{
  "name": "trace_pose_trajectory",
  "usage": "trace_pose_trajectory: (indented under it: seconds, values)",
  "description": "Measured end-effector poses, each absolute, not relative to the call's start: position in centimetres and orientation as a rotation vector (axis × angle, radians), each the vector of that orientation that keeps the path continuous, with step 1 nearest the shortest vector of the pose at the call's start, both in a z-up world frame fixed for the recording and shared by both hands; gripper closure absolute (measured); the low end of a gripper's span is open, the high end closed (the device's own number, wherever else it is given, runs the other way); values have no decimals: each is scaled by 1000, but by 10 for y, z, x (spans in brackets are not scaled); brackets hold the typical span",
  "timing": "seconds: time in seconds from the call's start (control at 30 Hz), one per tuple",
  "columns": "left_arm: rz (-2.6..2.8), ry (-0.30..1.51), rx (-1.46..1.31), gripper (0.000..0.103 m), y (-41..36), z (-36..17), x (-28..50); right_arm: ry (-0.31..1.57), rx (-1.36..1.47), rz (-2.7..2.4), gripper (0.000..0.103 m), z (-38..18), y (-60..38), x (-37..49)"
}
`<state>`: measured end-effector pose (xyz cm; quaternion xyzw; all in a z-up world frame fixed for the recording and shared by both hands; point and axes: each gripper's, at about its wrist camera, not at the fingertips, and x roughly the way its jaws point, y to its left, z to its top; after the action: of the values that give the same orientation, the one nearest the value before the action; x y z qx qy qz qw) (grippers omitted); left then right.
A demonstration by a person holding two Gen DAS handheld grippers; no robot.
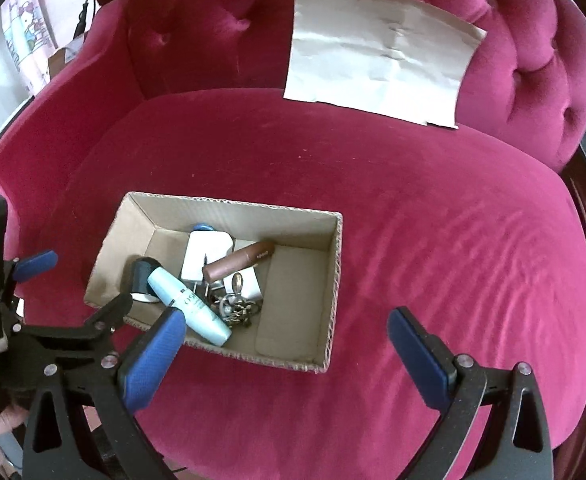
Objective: Organize rigid objects
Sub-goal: 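Lower the box onto the seat with the left gripper and release it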
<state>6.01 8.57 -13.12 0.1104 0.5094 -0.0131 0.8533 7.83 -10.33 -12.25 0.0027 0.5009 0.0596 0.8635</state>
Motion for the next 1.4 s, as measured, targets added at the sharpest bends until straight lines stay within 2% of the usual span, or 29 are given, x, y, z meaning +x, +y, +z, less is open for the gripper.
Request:
trace_pose_trajectory:
  seconds: [0.33,0.73,1.4]
  values:
    - [-43,1033,203,0,77,-93,21,1009,42,80,0,-89,-110,42]
    - [-95,1000,176,0,63,-81,-6,991,38,67,0,-82,-106,12]
    - [-95,987,173,0,57,-76,-8,976,44,62,0,-77,-108,4]
